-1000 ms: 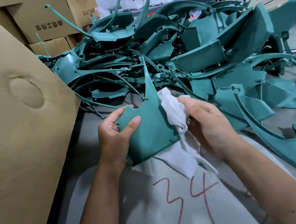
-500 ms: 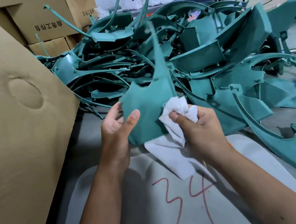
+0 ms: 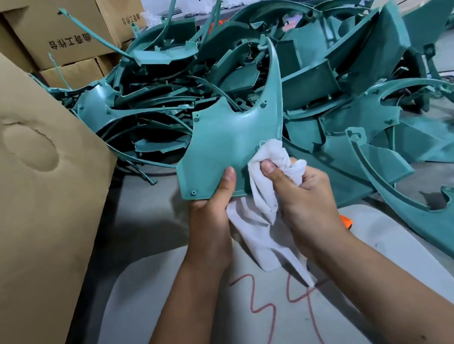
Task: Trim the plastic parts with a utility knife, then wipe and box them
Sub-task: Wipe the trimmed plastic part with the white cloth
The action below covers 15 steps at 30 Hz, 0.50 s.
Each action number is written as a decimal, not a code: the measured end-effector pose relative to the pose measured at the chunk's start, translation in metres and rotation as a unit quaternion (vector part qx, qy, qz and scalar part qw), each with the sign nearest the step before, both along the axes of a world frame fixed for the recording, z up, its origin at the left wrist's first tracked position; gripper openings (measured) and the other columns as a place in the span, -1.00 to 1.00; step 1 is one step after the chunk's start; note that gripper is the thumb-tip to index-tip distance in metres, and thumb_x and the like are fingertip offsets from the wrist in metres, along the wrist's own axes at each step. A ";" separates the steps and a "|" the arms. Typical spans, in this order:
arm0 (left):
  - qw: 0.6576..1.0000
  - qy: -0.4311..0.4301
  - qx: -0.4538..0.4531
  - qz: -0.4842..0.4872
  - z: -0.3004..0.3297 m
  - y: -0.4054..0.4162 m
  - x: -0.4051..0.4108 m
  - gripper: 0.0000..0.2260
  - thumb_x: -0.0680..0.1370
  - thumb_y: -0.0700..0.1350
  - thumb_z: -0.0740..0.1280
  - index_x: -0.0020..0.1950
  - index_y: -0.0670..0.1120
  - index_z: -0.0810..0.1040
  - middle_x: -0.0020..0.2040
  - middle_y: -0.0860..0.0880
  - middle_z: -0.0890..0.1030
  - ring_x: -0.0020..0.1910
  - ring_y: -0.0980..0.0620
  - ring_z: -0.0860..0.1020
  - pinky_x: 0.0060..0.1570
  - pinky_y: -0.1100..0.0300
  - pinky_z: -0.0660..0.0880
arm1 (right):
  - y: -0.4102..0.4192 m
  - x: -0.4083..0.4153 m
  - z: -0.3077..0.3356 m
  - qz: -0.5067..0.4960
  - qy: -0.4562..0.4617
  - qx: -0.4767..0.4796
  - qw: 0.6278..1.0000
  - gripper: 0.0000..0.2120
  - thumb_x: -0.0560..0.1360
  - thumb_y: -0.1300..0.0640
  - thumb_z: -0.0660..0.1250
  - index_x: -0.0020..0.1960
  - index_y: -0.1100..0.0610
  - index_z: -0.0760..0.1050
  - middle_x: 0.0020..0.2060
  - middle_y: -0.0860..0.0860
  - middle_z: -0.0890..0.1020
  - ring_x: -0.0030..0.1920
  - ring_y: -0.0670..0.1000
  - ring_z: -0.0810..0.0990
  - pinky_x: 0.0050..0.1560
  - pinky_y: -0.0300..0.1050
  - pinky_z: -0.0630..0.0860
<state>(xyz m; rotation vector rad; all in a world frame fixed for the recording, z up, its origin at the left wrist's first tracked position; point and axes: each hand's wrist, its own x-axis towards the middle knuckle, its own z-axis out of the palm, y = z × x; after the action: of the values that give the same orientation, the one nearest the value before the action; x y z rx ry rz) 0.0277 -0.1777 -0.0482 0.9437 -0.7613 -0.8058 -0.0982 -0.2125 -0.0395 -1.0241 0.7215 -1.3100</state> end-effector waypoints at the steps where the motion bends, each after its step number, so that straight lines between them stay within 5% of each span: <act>1: 1.000 -0.014 -0.004 -0.016 0.005 0.001 0.003 -0.65 0.52 0.02 0.48 0.30 0.08 0.65 0.33 -0.02 0.64 0.33 -0.07 0.59 0.42 -0.08 0.41 | 0.000 -0.002 0.001 -0.004 -0.001 0.003 1.000 -0.69 0.60 0.16 0.44 -0.08 0.42 0.50 -0.31 0.11 0.53 -0.26 0.03 0.48 -0.19 -0.08 0.46; 5: 0.995 -0.084 -0.008 -0.050 0.018 0.001 0.008 -0.71 0.54 -0.08 0.46 0.23 0.15 0.67 0.29 -0.01 0.66 0.31 -0.05 0.61 0.36 0.00 0.47 | -0.001 -0.008 0.011 -0.020 -0.012 0.012 1.000 -0.62 0.61 0.15 0.42 0.10 0.51 0.49 -0.11 0.45 0.61 -0.13 0.14 0.57 -0.07 0.19 0.58; 9: 0.988 -0.129 0.028 -0.084 0.014 0.008 0.012 -0.72 0.51 -0.13 0.45 0.19 0.11 0.69 0.22 0.01 0.70 0.23 0.01 0.65 0.21 0.19 0.55 | -0.011 -0.019 0.019 -0.025 -0.087 0.057 0.994 -0.72 0.63 0.15 0.37 0.10 0.40 0.62 -0.01 0.31 0.73 -0.06 0.18 0.75 -0.07 0.03 0.70; 15: 0.982 -0.141 0.053 -0.111 0.015 0.015 0.037 -0.61 0.39 0.07 0.51 0.22 0.16 0.68 0.26 -0.01 0.68 0.31 -0.06 0.61 0.42 -0.04 0.40 | -0.012 -0.021 0.018 0.036 -0.104 0.044 0.993 -0.69 0.55 0.07 0.40 0.07 0.34 0.64 0.00 0.30 0.74 -0.03 0.22 0.76 -0.09 0.02 0.69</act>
<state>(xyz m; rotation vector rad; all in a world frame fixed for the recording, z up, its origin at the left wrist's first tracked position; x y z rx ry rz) 0.0645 -0.1631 -0.0333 1.0954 -1.0937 -0.9237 -0.1195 -0.2244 -0.0211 -0.8217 0.5735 -1.2878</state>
